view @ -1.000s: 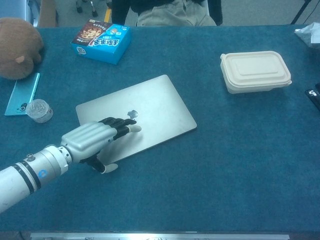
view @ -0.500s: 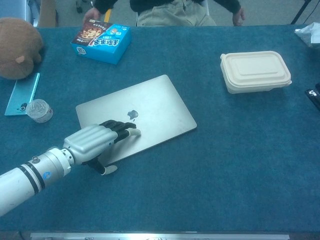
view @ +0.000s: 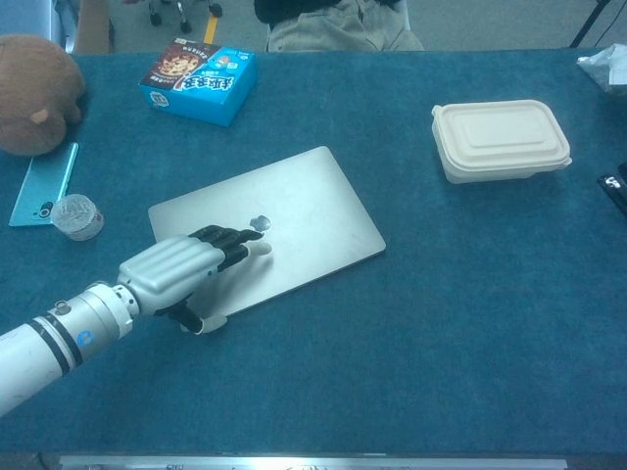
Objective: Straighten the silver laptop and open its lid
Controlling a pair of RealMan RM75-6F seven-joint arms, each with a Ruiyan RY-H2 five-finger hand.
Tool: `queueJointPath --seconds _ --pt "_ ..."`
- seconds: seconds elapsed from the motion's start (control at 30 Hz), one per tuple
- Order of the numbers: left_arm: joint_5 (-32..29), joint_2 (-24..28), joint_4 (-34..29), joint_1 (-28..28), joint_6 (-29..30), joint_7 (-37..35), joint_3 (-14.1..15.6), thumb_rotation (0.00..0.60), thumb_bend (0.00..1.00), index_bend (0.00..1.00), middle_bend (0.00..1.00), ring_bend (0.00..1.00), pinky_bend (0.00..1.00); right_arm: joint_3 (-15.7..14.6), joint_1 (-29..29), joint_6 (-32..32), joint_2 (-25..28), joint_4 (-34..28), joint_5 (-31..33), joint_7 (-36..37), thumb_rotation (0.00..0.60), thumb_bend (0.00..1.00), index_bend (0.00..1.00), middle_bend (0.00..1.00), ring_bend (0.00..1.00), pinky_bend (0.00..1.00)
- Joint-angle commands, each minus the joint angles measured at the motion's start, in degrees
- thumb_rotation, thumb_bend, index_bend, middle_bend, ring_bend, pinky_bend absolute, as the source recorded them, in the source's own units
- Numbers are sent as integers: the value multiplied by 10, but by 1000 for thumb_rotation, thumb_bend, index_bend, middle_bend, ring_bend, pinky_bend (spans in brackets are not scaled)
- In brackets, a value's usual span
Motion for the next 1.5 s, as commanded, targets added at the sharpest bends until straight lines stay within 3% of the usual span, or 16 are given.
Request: queueJointPath --seconds 0.03,0.37,1.5 --pt "2 3 -4 0 1 2 3 600 281 0 0 0 0 0 -1 1 1 -1 0 -1 600 398 0 45 0 98" --pt "3 6 -21 4 11 19 12 600 281 0 0 0 0 -1 -3 5 3 -4 -3 1 600 397 0 45 0 98" --pt "5 3 29 -6 2 10 8 600 321 0 0 0 0 -2 -12 15 15 -23 -7 -17 600 398 0 45 0 98"
